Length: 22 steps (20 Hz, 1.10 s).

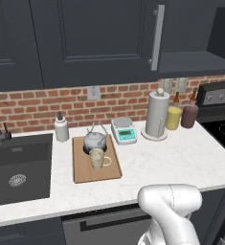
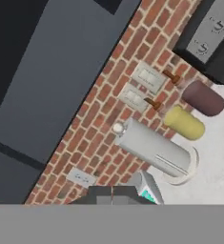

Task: Pick the kettle from the counter and place it on the tray. Then pick the mug from the cabinet and place it on the tray. Then close the cabinet doors.

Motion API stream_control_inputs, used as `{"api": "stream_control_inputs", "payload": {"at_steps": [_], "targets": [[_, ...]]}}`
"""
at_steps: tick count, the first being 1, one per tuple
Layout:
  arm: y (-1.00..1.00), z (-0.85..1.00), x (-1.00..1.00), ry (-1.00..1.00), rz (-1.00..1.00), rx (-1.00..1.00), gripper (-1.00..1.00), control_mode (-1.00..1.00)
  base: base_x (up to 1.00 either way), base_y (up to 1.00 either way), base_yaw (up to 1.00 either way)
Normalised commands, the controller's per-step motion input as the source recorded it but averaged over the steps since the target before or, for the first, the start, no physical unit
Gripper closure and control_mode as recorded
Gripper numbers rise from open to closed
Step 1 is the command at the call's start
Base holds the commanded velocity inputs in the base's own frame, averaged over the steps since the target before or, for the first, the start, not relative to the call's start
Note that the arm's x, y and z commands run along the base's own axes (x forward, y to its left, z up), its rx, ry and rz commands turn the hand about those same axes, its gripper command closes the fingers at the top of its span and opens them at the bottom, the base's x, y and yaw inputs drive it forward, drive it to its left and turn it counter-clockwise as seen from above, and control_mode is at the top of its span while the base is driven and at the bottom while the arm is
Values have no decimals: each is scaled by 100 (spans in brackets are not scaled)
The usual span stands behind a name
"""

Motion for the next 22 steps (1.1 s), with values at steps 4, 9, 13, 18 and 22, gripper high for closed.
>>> {"api": "stream_control_inputs", "payload": {"at_steps": [4,9,13,18,22], "targets": [[-63,-3,-2,-10,0,40,100,-100,0,0,0],[-67,0,-16,-18,0,39,100,-100,0,0,0],[-57,-3,-15,-19,0,33,100,-100,0,0,0],[-45,-15,-11,-16,0,22,100,-100,0,0,0],[-45,-11,-4,-11,0,18,100,-100,0,0,0]]}}
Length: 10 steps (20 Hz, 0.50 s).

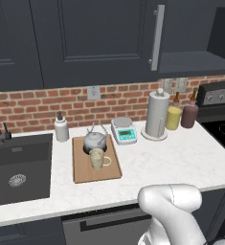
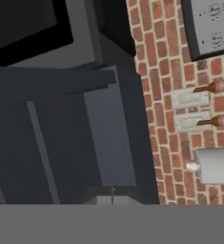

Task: Pick the kettle from the counter and place it on the tray. Then pick the mug from the cabinet and place it on the tray. Then close the cabinet doors.

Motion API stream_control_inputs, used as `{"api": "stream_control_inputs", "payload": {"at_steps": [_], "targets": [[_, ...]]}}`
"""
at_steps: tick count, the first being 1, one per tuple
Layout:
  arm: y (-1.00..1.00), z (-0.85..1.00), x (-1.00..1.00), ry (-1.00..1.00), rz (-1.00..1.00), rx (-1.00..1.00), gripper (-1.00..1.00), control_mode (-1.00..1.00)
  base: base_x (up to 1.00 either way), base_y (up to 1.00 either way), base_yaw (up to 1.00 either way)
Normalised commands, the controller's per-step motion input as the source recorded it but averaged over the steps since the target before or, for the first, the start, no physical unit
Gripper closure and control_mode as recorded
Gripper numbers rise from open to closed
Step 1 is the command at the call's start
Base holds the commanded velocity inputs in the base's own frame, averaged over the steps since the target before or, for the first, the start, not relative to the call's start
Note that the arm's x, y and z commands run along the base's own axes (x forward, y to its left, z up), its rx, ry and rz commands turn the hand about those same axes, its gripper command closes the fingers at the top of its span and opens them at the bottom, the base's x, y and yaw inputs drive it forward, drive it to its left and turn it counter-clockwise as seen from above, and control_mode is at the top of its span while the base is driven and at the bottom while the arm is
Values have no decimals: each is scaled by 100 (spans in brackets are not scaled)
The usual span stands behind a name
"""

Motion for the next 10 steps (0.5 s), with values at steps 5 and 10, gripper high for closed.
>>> {"api": "stream_control_inputs", "payload": {"at_steps": [5,10], "targets": [[-38,-7,0,-2,0,12,100,-100,0,0,0],[-45,-1,0,-6,0,13,100,-100,0,0,0]]}}
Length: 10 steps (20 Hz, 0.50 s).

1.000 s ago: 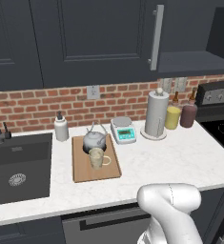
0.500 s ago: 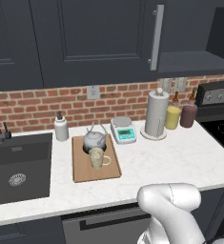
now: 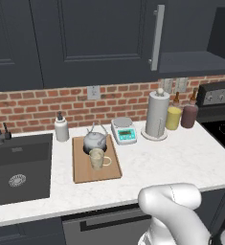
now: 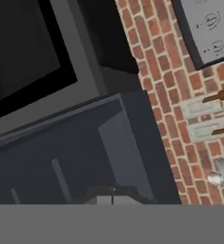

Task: Pick the kettle from the counter and place it on the tray. Then pick the mug from the cabinet and place it on the tray. Then close the cabinet doors.

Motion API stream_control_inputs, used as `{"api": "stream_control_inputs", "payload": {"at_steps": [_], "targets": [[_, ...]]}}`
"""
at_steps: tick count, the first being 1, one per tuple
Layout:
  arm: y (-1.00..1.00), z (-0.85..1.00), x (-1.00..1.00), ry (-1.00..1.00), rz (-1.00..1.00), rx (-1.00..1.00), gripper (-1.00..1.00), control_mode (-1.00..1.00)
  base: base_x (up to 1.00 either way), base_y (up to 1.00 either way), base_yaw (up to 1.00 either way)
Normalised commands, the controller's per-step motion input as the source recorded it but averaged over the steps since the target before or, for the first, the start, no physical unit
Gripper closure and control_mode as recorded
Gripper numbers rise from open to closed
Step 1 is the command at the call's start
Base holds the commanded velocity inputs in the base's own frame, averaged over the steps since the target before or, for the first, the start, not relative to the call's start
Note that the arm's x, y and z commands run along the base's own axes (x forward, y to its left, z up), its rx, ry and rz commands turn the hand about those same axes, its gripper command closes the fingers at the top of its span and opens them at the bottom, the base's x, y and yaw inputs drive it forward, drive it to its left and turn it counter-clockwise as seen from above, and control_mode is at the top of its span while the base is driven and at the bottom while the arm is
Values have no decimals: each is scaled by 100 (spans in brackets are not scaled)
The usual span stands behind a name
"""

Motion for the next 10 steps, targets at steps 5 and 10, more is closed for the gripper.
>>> {"api": "stream_control_inputs", "payload": {"at_steps": [5,10], "targets": [[-52,0,0,-9,2,18,100,-100,0,0,0],[-50,0,0,-12,4,19,100,-100,0,0,0]]}}
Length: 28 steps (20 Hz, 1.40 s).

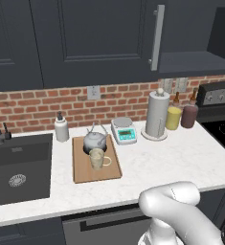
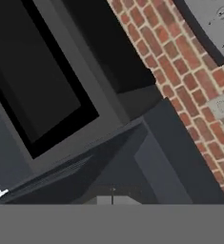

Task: Pick the kettle from the counter and place it on the tray. Then pick the mug from the cabinet and place it on the tray. Then close the cabinet doors.

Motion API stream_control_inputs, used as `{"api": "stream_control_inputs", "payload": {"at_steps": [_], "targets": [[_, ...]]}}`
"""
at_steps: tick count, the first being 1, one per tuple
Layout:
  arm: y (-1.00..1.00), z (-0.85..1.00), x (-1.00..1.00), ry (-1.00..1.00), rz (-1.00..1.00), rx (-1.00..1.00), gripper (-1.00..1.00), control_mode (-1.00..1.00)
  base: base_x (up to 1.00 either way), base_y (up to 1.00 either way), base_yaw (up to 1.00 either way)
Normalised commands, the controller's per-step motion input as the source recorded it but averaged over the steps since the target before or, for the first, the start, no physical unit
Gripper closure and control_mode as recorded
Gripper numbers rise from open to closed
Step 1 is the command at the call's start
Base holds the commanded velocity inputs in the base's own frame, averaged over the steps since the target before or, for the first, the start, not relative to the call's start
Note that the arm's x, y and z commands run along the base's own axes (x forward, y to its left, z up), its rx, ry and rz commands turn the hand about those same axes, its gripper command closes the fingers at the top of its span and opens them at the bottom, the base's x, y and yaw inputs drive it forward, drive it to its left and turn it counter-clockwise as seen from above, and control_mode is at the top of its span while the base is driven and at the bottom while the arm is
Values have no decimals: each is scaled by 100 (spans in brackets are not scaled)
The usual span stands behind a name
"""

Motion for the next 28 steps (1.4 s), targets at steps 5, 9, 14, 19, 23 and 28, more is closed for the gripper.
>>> {"api": "stream_control_inputs", "payload": {"at_steps": [5,9,14,19,23,28], "targets": [[-43,0,0,-17,5,18,100,-100,0,0,0],[-37,0,1,-8,5,17,100,-100,0,0,0],[-17,5,0,-22,2,7,100,-100,0,0,0],[-1,52,0,-20,0,0,100,-100,0,0,0],[14,54,0,-20,0,-2,100,-100,0,0,0],[41,31,8,-13,1,-8,100,-100,0,0,0]]}}
